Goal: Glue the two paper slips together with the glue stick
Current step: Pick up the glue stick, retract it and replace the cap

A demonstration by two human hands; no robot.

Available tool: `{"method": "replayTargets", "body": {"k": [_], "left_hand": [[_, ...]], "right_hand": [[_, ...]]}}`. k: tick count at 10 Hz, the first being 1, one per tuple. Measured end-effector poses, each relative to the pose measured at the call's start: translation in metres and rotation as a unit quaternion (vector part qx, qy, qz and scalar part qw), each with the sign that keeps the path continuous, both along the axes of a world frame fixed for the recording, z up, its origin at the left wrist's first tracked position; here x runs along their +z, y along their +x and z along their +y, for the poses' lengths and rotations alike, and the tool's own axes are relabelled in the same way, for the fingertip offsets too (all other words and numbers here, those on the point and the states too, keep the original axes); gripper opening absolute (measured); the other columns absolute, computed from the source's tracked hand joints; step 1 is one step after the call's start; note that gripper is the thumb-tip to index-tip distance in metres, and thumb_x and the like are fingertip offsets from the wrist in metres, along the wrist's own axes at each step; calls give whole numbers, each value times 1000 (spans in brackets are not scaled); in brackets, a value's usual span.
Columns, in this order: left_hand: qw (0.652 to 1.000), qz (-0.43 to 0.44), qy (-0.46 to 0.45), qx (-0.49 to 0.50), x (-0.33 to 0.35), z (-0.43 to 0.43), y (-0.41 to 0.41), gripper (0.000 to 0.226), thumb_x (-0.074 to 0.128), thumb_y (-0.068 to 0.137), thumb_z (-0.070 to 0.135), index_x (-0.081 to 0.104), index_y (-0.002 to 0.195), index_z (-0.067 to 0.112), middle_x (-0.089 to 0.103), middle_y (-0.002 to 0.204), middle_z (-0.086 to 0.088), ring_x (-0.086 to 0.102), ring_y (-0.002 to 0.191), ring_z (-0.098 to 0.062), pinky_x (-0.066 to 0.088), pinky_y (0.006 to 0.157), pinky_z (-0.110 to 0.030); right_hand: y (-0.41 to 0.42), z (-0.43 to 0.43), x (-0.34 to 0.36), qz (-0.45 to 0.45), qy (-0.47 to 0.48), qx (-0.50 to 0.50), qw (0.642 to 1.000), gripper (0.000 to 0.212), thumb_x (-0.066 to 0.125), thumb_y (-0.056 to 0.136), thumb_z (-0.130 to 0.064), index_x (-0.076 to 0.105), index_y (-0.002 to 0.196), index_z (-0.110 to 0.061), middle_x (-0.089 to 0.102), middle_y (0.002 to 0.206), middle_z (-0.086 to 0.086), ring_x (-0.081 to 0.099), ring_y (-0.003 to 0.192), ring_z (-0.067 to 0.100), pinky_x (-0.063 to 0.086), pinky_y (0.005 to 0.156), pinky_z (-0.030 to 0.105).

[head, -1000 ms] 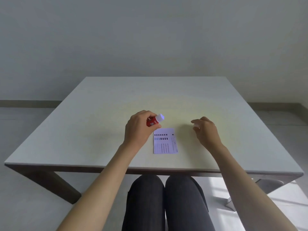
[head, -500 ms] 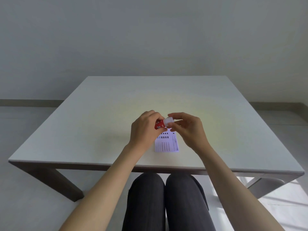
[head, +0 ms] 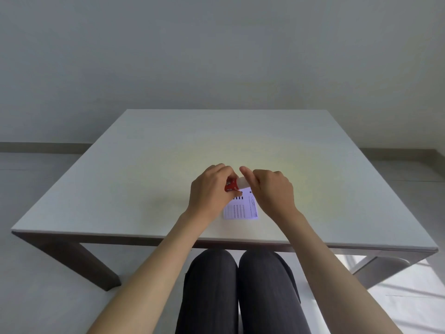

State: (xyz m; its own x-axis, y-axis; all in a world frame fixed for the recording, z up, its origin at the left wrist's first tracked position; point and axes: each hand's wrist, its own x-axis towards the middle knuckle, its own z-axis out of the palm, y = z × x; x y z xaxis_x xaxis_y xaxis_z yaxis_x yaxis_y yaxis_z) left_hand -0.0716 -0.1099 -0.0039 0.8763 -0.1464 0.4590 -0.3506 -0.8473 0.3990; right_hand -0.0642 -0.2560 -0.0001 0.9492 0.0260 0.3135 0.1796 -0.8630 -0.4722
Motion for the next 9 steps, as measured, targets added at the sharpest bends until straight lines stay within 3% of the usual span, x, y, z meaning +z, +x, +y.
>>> {"method": "replayTargets", "body": {"k": [1,2,4,5,6,7,8,9], "left_hand": [[995,26,-89,29,-1,6,8,28,82,64,30,61,78,16,68,78,3,60,70,-17,43,61,-26],[971,42,-208,105,5,24,31,30,82,62,29,56,71,18,69,71,2,60,65,-17,42,62,-27],[935,64,-298,179,-4,48,75,25,79,66,21,60,77,8,72,82,-7,62,73,-21,35,63,-22],[929,75,-308,189,-14,50,83,27,80,66,20,62,79,6,71,86,-8,62,76,-22,38,66,-23],[931,78,-301,193,-22,50,85,27,80,65,20,60,78,6,72,87,-9,62,78,-24,43,68,-27],[932,69,-301,191,-30,51,84,26,80,66,20,57,75,11,71,82,-7,64,77,-25,45,67,-28],[935,65,-297,185,-37,53,84,26,78,66,22,56,75,13,69,77,-2,66,76,-26,49,69,-32],[948,97,-258,157,-48,55,81,29,79,66,22,60,85,12,71,88,-7,67,86,-28,49,72,-31]], "right_hand": [[-2,-2,0,34,100,16,994,64,29,94,-54,58,63,-6,57,54,8,53,60,30,41,58,34],[-8,-10,-1,36,172,61,983,54,33,97,-46,66,73,-11,51,48,1,52,54,25,45,59,35],[-13,-25,-14,73,189,69,977,33,45,96,-34,67,81,-14,56,52,2,43,45,18,39,55,30],[-15,-27,-17,88,179,77,977,29,48,96,-30,67,83,-12,59,60,16,44,49,21,38,55,29],[-15,-27,-18,86,176,77,978,28,49,95,-28,67,84,-8,62,62,20,44,47,18,38,55,28],[-16,-23,-20,91,183,78,976,26,50,94,-26,66,83,-8,59,56,8,44,42,11,39,54,27],[-17,-19,-23,92,179,85,976,24,51,93,-25,65,82,-9,63,58,13,45,42,12,41,54,27],[-16,-14,-27,103,175,89,975,20,52,92,-26,63,80,-15,65,59,14,50,50,21,46,57,32]]}}
